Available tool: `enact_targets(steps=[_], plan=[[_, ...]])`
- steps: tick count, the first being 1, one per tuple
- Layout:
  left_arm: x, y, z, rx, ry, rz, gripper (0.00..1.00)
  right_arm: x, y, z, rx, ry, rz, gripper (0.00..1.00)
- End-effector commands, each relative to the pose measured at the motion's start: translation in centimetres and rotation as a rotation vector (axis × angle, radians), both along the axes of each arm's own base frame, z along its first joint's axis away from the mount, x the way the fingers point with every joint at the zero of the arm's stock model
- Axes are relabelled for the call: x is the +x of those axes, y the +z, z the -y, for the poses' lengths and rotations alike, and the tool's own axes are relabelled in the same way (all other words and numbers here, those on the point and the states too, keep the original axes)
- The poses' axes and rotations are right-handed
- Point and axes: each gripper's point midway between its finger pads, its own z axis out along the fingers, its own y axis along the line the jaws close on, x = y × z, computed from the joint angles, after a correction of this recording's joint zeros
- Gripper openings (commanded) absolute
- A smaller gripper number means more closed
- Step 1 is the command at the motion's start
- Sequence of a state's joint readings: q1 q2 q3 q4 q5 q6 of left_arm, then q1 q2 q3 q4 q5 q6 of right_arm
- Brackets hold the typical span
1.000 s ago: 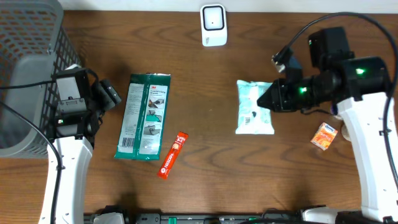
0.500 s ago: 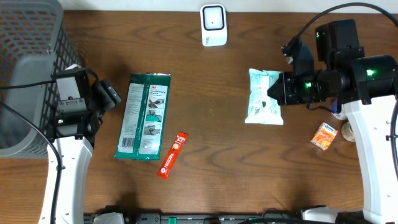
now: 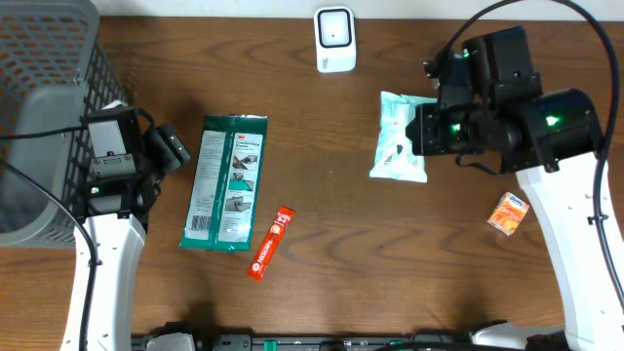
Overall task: Scan the item barcode
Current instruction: 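Carry the wipes pack up toward the white scanner with the right gripper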
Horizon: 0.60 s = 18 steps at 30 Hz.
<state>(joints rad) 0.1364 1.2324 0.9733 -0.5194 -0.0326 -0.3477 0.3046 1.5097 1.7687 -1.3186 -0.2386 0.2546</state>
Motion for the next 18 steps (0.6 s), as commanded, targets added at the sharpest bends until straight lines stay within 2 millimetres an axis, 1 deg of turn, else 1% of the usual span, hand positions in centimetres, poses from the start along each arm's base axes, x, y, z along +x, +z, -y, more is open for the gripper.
enact_targets(steps=[1, 7, 10, 18], plan=[[0.3, 1.4, -0.4, 0.010, 0.016, 0.034, 0.88, -0.2, 0.9, -0.2, -0.010, -0.010, 0.028, 0.01], [0.3, 1.4, -0.4, 0.010, 0.016, 0.034, 0.88, -0.2, 0.8, -0.4, -0.049, -0.007, 0.048, 0.01], [0.3, 1.4, -0.4, 0.010, 0.016, 0.034, 0.88, -0.3, 0.7, -0.8, -0.032, -0.033, 0.032, 0.01], [0.3, 1.4, -0.4, 0.010, 0.016, 0.034, 0.88, -0.5, 0.8, -1.4, -0.017, -0.013, 0.028, 0.01]])
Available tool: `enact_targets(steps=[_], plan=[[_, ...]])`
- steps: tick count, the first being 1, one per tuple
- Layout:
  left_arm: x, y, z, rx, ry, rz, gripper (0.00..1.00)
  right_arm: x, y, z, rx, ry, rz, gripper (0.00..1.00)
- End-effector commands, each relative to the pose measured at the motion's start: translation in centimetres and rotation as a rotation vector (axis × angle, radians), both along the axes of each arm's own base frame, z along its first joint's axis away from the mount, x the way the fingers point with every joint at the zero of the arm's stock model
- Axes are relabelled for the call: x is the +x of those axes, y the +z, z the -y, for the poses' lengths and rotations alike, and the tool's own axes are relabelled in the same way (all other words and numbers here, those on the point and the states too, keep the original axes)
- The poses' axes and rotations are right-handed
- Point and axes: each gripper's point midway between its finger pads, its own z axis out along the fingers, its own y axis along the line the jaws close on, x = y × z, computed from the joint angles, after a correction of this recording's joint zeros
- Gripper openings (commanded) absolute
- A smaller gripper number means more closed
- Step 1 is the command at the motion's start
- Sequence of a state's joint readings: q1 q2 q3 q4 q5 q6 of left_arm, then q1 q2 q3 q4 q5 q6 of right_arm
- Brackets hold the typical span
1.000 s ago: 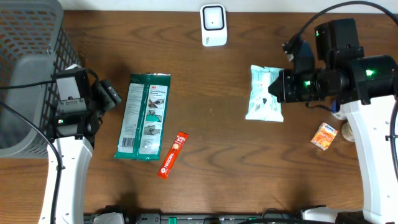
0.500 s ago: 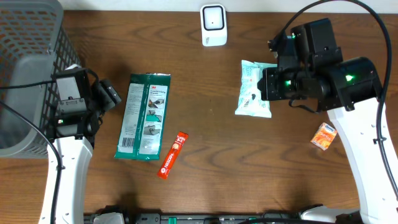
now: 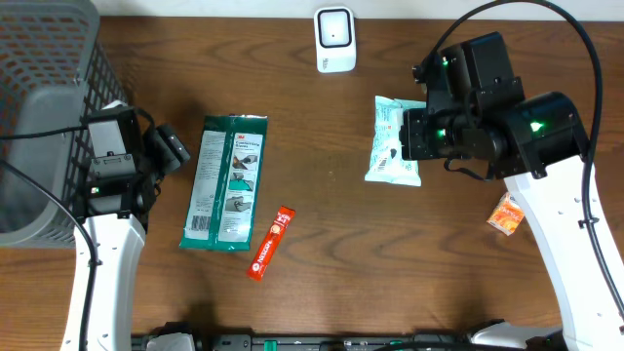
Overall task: Scan the item barcode
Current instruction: 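Carry the wipes pack up toward the white scanner with the right gripper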
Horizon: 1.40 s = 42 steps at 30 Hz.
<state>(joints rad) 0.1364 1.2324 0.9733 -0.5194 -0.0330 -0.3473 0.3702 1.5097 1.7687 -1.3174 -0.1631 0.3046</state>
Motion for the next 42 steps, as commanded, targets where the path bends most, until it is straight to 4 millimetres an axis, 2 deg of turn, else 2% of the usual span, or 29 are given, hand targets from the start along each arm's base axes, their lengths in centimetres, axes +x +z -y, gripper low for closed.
enact_targets(steps=[1, 12, 22, 31, 42], plan=[[0.3, 1.4, -0.4, 0.010, 0.016, 0.034, 0.88, -0.2, 1.0, -0.6, 0.030, 0.005, 0.021, 0.01], [0.3, 1.4, -0.4, 0.010, 0.016, 0.034, 0.88, -0.3, 1.9, -2.6, 0.132, 0.063, 0.024, 0.01], [0.3, 1.4, -0.4, 0.010, 0.016, 0.034, 0.89, -0.3, 1.9, -2.6, 0.133, 0.064, 0.022, 0.01], [0.3, 1.4, -0.4, 0.010, 0.016, 0.034, 0.88, 0.5, 0.7, -2.6, 0.101, 0.053, 0.005, 0.01], [0.3, 1.4, -0.4, 0.010, 0.016, 0.034, 0.89, 1.3, 1.1, -2.9, 0.106, 0.039, 0.042, 0.01]])
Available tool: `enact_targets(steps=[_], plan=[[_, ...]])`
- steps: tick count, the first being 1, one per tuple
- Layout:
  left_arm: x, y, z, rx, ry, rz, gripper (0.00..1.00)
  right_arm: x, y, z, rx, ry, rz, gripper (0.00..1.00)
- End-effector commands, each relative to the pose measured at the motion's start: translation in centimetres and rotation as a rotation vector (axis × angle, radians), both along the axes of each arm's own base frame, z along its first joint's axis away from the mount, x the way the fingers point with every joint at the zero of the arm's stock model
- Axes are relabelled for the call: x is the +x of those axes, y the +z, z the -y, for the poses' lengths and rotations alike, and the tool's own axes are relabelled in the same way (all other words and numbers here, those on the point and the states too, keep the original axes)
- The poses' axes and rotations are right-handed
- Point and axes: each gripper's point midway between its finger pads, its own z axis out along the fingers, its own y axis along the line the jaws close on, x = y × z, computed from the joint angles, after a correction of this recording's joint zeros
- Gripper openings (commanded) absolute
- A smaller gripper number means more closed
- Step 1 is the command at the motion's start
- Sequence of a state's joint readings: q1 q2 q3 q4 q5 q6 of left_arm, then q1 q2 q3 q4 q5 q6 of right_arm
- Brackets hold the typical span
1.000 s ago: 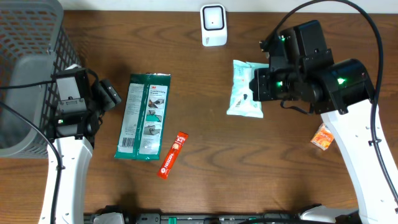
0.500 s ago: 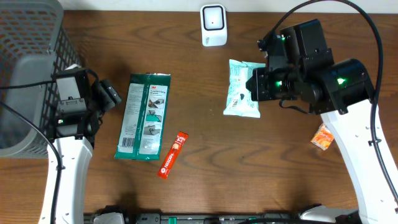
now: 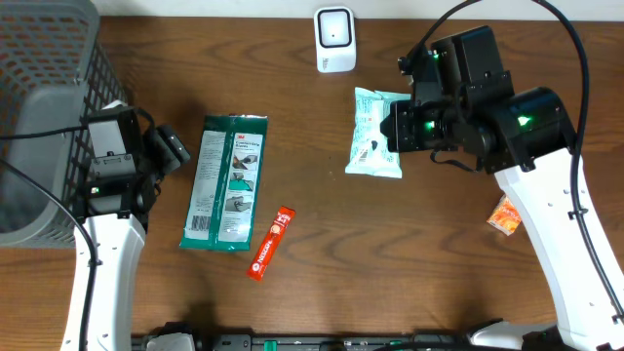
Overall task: Scan the item barcode
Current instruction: 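Carry the wipes pack up toward the white scanner with the right gripper, then hold the wipes pack against the scanner face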
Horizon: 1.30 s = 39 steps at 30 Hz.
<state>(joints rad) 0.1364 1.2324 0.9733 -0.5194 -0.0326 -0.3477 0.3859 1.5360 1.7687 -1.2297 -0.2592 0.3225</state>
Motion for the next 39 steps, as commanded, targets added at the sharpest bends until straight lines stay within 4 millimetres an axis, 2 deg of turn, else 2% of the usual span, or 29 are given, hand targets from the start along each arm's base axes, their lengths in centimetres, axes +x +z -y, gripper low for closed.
enact_targets(steps=[1, 8, 16, 23, 33, 35, 39], plan=[[0.3, 1.4, -0.4, 0.010, 0.016, 0.034, 0.88, 0.3, 0.6, 0.0, -0.008, -0.018, 0.026, 0.01], [0.3, 1.4, -0.4, 0.010, 0.016, 0.034, 0.88, 1.2, 1.0, 0.1, -0.010, -0.032, 0.066, 0.01], [0.3, 1.4, -0.4, 0.010, 0.016, 0.034, 0.88, 1.1, 1.0, 0.2, -0.029, -0.002, 0.079, 0.01], [0.3, 1.4, -0.4, 0.010, 0.016, 0.034, 0.88, 2.1, 0.7, 2.0, -0.135, -0.049, 0.125, 0.01], [0.3, 1.4, -0.4, 0.010, 0.016, 0.034, 0.88, 2.5, 0.8, 2.4, -0.193, -0.006, 0.171, 0.01], [0.3, 1.4, -0.4, 0.010, 0.016, 0.034, 0.88, 2.9, 1.0, 2.8, -0.209, -0.021, 0.191, 0.01], [0.3, 1.4, -0.4, 0.010, 0.016, 0.034, 0.88, 5.5, 2.2, 4.4, -0.292, -0.120, 0.300, 0.01]])
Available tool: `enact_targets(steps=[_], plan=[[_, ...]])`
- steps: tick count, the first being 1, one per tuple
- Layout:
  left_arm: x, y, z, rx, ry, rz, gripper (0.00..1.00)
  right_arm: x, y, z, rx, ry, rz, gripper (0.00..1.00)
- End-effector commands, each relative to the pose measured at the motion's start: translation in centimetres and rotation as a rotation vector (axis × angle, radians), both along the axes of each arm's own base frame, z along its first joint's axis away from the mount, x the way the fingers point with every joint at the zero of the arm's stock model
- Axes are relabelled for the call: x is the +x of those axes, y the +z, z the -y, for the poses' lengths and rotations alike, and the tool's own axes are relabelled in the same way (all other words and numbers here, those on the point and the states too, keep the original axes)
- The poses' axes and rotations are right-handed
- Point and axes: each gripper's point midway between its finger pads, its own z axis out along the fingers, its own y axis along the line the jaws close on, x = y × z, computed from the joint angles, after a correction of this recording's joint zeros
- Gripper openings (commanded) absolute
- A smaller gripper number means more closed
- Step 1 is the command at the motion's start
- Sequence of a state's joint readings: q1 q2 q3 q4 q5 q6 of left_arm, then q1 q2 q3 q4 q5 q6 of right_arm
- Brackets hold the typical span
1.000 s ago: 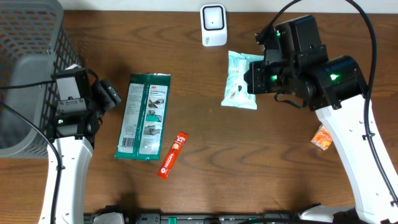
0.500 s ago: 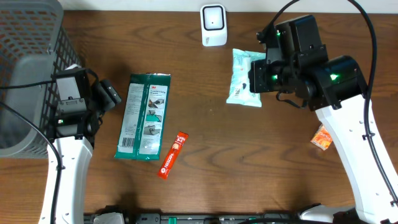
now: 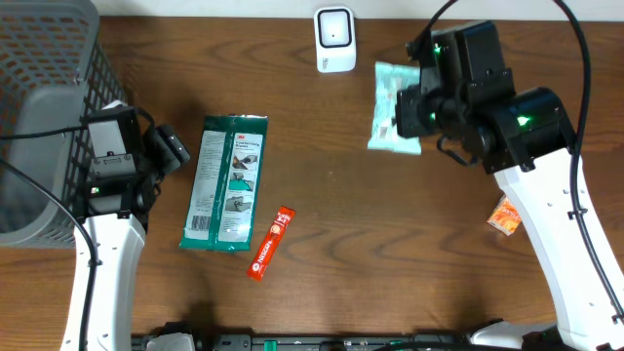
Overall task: Scan the item barcode
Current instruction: 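Hold the wipes pack against the scanner face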
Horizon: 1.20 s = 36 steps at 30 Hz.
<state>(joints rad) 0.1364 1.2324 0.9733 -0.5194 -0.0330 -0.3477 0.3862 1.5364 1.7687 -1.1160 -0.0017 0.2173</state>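
A pale blue-white wipes pack (image 3: pixel 392 105) hangs above the table at upper right, with my right gripper (image 3: pixel 411 115) shut on its right side. The white barcode scanner (image 3: pixel 334 39) stands at the table's far edge, just left of the pack. My left gripper (image 3: pixel 174 149) rests at the left beside a green packet (image 3: pixel 226 181); its fingers are too dark to read.
A red sachet (image 3: pixel 271 243) lies near the table's middle front. A small orange packet (image 3: pixel 506 215) lies at the right, under the right arm. A grey mesh basket (image 3: pixel 44 107) fills the far left corner.
The right gripper has carried the wipes pack toward the far edge and a little right, so it now sits beside the scanner. The left arm has not moved.
The right gripper held the wipes pack right of centre. At each later moment the pack was further left, nearer the scanner's side. Now it is held up near the far edge, next to the scanner. The left arm stayed still throughout.
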Motion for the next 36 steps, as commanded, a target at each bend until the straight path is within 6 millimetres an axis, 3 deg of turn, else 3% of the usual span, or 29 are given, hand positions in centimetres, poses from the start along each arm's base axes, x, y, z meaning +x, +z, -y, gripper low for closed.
enact_targets(steps=[1, 8, 13, 17, 26, 31, 36], plan=[[0.3, 1.4, -0.4, 0.010, 0.016, 0.034, 0.88, 2.1, 1.5, 1.4, -0.102, -0.057, 0.119, 0.01], [0.3, 1.4, -0.4, 0.010, 0.016, 0.034, 0.88, 7.4, 4.8, 0.2, -0.306, -0.042, 0.405, 0.01], [0.3, 1.4, -0.4, 0.010, 0.016, 0.034, 0.88, 11.3, 4.9, -0.7, -0.473, -0.168, 0.538, 0.01], [0.3, 1.4, -0.4, 0.010, 0.016, 0.034, 0.88, 14.6, 3.2, -2.3, -0.598, -0.178, 0.606, 0.01], [0.3, 1.4, -0.4, 0.010, 0.016, 0.034, 0.88, 21.7, -2.2, -7.4, -0.883, -0.011, 0.780, 0.01], [0.3, 1.4, -0.4, 0.010, 0.016, 0.034, 0.88, 23.9, -4.3, -9.3, -1.081, 0.072, 0.899, 0.01], [0.3, 1.4, -0.4, 0.010, 0.016, 0.034, 0.88, 25.2, -8.8, -11.7, -1.195, 0.234, 0.952, 0.01]])
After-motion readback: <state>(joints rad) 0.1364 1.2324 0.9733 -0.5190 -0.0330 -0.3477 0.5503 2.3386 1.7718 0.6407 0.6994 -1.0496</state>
